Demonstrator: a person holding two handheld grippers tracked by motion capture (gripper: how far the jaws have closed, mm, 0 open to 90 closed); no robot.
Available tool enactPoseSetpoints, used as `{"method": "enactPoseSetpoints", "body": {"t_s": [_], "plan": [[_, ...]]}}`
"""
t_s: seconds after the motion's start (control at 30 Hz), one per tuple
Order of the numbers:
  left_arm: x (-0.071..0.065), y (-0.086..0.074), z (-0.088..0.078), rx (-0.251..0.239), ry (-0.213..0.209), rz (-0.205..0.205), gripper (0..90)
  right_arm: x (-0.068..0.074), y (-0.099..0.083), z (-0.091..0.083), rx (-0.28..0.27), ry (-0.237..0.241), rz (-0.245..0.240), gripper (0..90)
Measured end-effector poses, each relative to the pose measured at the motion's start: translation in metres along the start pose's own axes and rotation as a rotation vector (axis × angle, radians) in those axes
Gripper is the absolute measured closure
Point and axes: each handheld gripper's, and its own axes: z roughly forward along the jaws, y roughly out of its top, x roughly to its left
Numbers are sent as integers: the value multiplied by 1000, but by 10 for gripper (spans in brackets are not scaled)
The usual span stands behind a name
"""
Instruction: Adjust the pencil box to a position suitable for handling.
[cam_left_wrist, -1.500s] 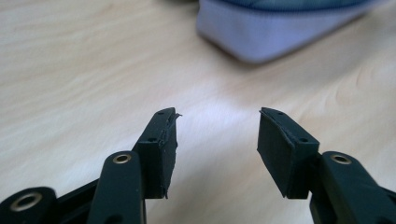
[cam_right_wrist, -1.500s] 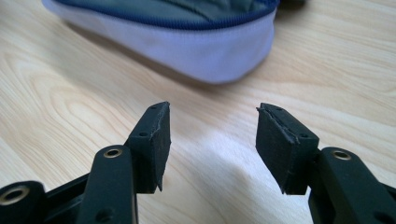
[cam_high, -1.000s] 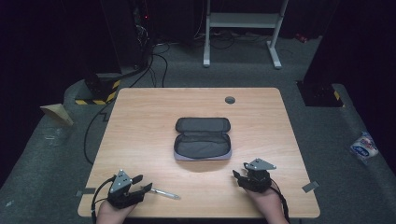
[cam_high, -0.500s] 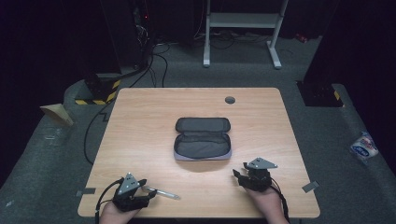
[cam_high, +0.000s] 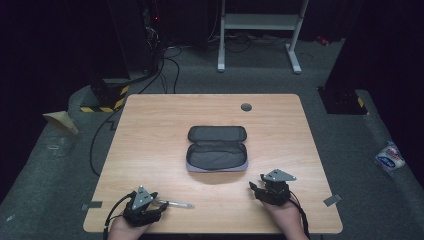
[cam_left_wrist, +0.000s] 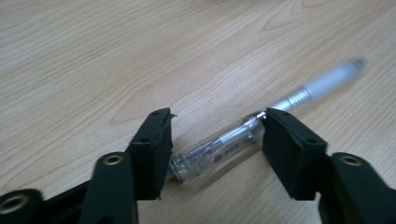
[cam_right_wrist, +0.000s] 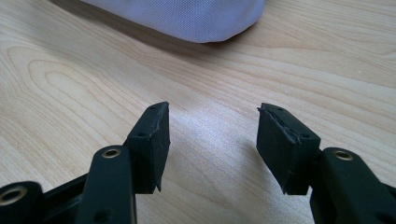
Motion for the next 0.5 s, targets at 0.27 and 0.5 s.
{"method": "enactPoseSetpoints", "body": {"t_s": [0.27,0.5], "plan": [[4,-1,-1,-4,27,-16,496,1,0,0,2,0,-1,442],[6,-1,-1,-8,36,-28,545,1,0,1,4,-1,0,443]]}}
